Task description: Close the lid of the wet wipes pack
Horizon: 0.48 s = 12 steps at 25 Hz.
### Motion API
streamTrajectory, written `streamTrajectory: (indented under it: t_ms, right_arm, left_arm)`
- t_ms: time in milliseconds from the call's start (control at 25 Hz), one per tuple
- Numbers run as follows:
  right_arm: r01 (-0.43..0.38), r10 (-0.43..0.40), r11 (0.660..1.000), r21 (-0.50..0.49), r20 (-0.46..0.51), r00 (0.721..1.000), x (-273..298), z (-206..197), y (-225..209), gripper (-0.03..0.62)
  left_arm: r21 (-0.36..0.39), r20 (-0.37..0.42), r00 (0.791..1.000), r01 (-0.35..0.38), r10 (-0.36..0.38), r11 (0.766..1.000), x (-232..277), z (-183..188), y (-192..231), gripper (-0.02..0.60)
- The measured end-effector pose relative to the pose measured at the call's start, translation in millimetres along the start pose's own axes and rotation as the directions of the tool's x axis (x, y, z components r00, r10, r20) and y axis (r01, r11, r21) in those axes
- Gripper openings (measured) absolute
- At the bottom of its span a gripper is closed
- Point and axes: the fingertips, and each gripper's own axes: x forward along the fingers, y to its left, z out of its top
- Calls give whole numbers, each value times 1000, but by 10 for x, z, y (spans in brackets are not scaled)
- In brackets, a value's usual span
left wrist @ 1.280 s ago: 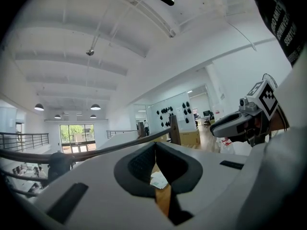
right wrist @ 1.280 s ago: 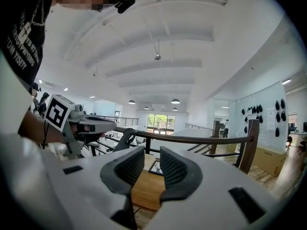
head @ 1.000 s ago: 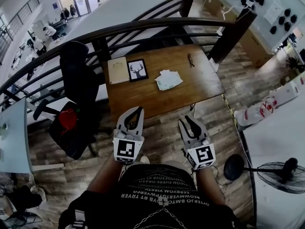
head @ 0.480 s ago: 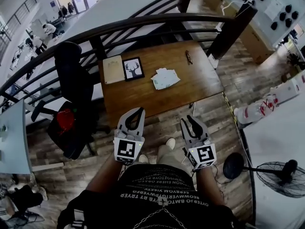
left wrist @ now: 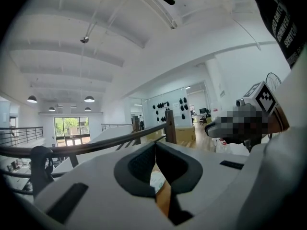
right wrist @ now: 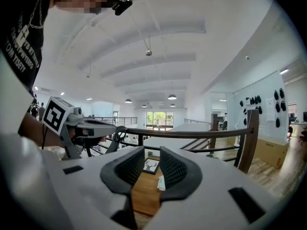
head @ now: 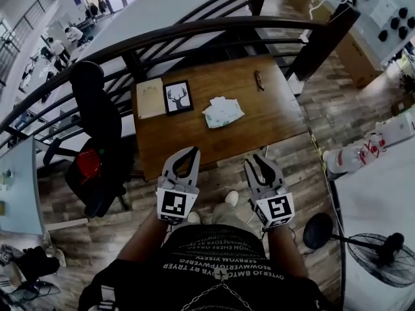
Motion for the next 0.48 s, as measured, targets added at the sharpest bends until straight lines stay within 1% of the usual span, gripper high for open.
streamTrajectory:
  t_ms: [160, 280, 480]
  right_arm:
    - [-38, 38, 999, 9, 1, 999, 183, -30, -151, 104]
    - [-68, 68, 998, 13, 16, 998, 311, 21, -236, 104]
    - [-97, 97, 995, 7, 21, 995, 468, 53, -427, 103]
  left_arm:
    - [-5, -31, 999, -28, 28, 1000, 181, -34, 43, 28]
    - [-12, -40, 998, -52, 51, 999, 299, -70, 100, 28]
    - [-4, -59, 995, -86, 86, 996, 478, -7, 147, 28]
